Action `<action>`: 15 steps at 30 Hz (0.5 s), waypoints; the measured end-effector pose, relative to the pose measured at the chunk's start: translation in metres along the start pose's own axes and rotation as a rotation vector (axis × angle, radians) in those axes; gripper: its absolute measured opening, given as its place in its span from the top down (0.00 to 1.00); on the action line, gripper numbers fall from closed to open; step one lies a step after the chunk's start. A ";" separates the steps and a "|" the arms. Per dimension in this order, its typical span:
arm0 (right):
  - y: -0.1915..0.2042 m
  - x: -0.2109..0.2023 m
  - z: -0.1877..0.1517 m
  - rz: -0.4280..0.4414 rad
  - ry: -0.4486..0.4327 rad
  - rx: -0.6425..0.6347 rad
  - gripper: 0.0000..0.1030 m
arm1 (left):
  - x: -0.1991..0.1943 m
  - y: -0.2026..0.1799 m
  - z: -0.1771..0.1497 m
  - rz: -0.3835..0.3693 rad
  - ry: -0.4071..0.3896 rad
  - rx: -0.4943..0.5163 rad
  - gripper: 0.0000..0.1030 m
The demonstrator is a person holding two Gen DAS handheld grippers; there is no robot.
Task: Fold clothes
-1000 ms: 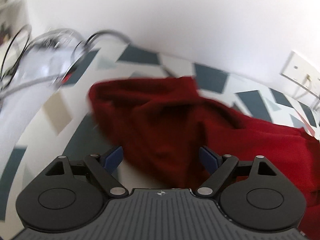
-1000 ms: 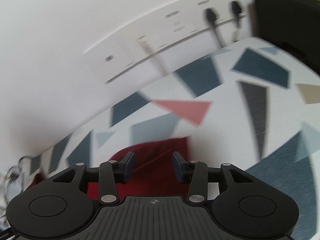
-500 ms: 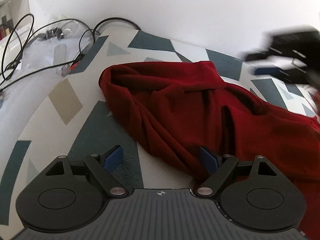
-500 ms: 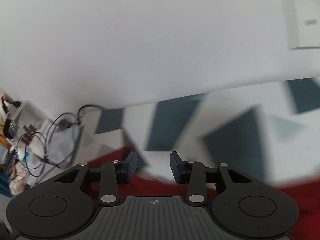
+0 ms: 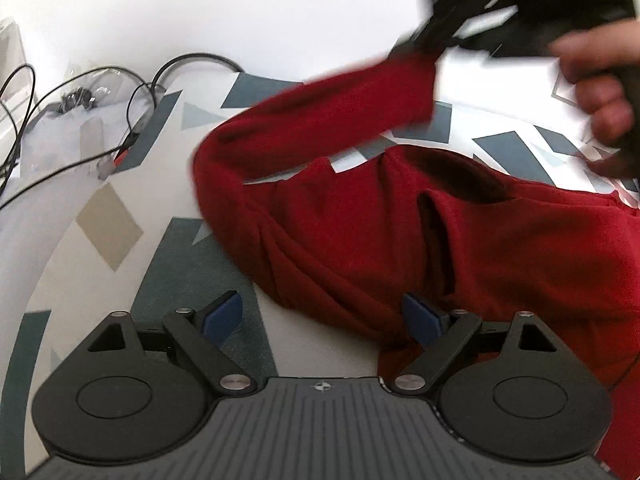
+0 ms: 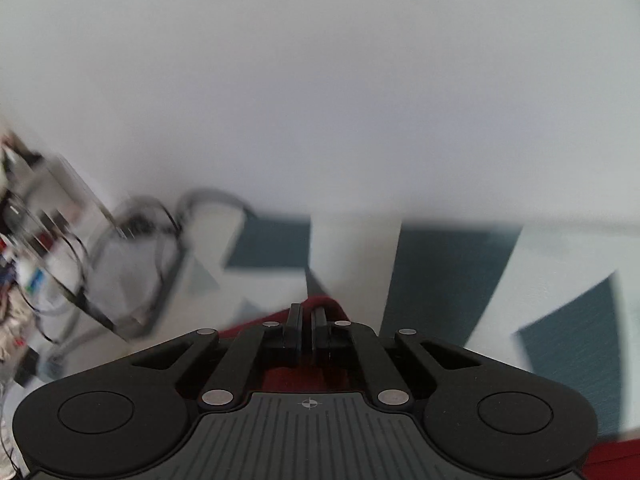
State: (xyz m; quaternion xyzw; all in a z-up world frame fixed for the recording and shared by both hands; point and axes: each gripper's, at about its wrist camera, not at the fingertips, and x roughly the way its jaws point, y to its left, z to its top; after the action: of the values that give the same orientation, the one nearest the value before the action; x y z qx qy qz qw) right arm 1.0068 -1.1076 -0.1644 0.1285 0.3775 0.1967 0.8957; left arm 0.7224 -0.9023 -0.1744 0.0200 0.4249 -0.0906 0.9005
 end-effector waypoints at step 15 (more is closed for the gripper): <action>-0.181 -0.274 -0.078 -0.390 -0.361 0.397 0.97 | 0.008 -0.014 0.000 0.066 -0.034 0.158 0.06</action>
State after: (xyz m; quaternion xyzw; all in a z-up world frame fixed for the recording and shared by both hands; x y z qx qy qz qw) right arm 0.8212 -1.3855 -0.1145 0.2586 0.2611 -0.0818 0.9264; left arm 0.7245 -0.9175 -0.1800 0.1037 0.4003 -0.0944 0.9056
